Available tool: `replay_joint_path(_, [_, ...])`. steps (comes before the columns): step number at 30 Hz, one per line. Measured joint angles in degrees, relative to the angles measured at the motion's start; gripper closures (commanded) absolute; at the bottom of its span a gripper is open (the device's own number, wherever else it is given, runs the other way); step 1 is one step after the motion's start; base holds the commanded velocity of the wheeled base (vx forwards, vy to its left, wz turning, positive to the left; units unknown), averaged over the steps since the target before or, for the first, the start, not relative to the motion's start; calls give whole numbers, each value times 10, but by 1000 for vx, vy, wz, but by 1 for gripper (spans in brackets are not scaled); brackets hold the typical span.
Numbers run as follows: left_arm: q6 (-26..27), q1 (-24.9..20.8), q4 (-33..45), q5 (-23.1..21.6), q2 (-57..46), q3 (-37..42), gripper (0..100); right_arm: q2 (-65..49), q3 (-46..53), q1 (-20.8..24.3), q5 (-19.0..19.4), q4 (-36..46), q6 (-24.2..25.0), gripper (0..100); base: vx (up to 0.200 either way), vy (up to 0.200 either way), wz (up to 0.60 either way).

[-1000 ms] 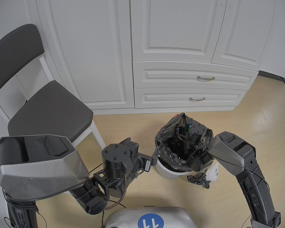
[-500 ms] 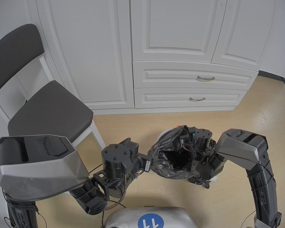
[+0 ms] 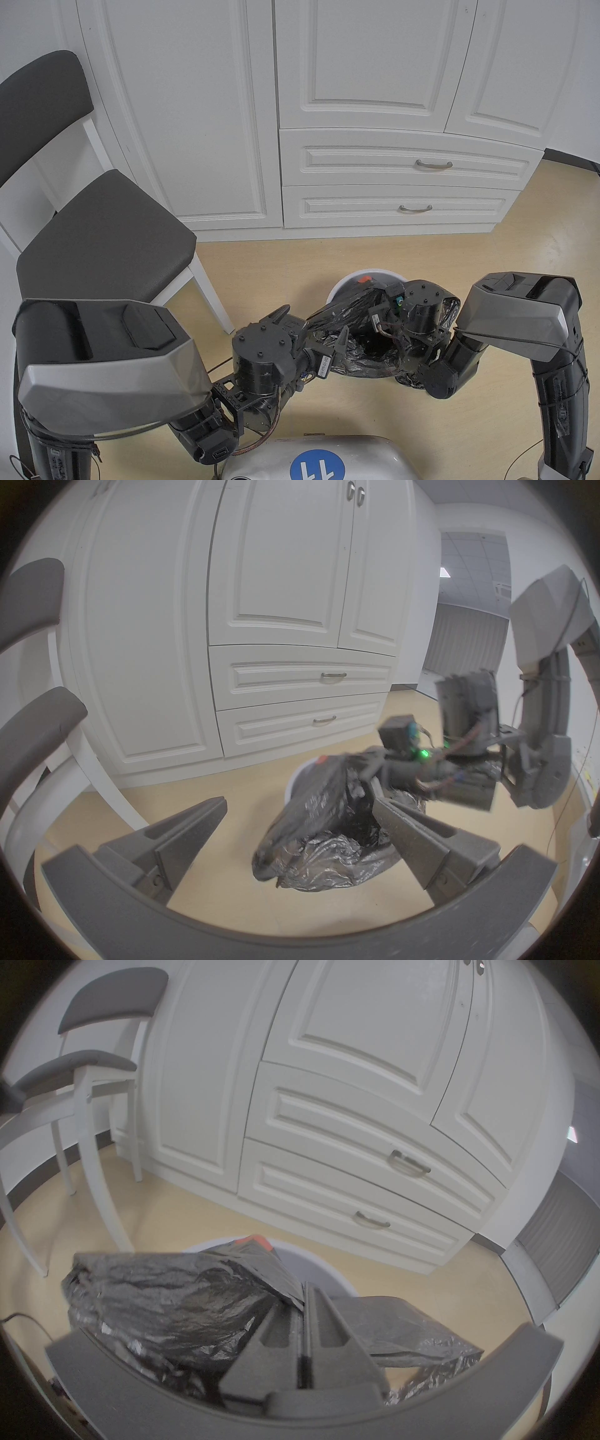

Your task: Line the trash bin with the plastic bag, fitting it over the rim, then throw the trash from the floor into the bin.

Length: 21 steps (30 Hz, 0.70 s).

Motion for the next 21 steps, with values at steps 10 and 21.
replay_joint_path(10, [-1,-26,-31,0,59,-13,0,74,-206,-29,-39,8,0,100,0,0,0])
replay_joint_path(21, [-1,-32,-41,0,89,-20,0,191,-458,-45,-74,78,59,100,0,0,0])
